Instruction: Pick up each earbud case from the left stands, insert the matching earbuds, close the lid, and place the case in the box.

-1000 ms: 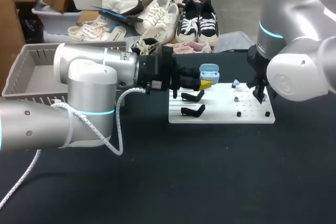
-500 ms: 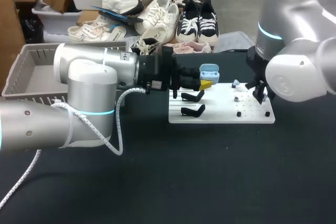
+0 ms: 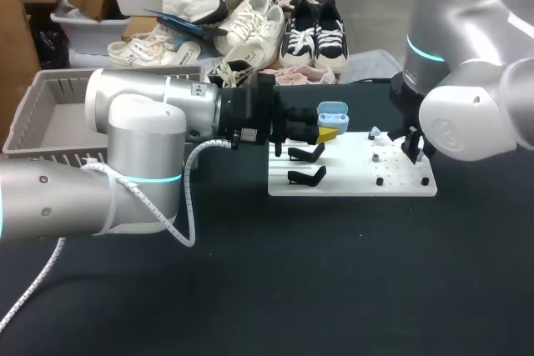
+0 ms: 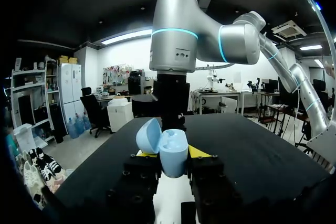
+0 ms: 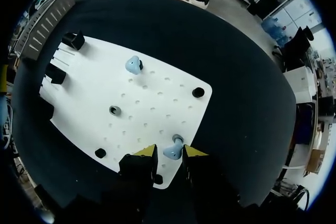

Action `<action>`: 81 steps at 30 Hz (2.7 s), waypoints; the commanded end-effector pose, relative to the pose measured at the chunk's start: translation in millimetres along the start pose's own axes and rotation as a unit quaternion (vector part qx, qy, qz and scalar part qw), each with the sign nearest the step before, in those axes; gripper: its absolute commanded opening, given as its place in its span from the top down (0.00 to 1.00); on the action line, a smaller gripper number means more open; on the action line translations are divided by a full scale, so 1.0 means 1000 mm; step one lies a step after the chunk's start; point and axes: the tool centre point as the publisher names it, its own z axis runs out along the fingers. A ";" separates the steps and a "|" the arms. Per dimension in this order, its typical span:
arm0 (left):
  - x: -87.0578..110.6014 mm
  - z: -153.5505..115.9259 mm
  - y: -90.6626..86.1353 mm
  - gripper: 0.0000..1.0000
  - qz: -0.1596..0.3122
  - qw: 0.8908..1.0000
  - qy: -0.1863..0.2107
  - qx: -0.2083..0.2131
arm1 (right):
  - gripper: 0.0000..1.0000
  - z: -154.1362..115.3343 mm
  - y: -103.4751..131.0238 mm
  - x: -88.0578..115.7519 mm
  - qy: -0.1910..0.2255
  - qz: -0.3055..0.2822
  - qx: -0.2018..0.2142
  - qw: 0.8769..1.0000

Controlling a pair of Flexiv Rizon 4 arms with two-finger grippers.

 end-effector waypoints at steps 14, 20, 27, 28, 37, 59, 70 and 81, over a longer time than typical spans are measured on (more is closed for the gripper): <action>0.000 0.000 -0.001 1.00 0.001 1.000 -0.001 -0.002 | 0.79 0.002 -0.001 0.001 0.004 0.009 0.004 1.000; 0.000 0.000 -0.001 1.00 0.001 1.000 -0.001 -0.002 | 0.81 0.003 -0.003 0.000 0.007 0.010 0.003 1.000; 0.000 0.000 -0.001 1.00 0.001 1.000 -0.001 -0.002 | 1.00 0.001 -0.004 0.001 0.007 0.012 0.002 1.000; 0.000 0.000 -0.001 1.00 0.001 1.000 -0.001 -0.002 | 1.00 -0.002 -0.004 0.003 0.007 0.013 0.003 1.000; 0.000 0.000 -0.001 1.00 0.001 1.000 -0.001 -0.002 | 1.00 -0.027 0.001 0.017 0.005 0.019 0.004 1.000; 0.000 0.000 -0.001 1.00 0.001 1.000 -0.001 -0.002 | 1.00 -0.034 0.002 0.020 -0.007 0.013 -0.017 1.000; 0.000 0.000 -0.001 1.00 0.001 1.000 -0.001 -0.002 | 1.00 -0.034 0.002 0.020 -0.007 0.013 -0.017 1.000; 0.000 0.000 -0.001 1.00 0.001 1.000 -0.001 -0.002 | 1.00 -0.052 -0.004 0.043 0.034 0.239 -0.069 0.968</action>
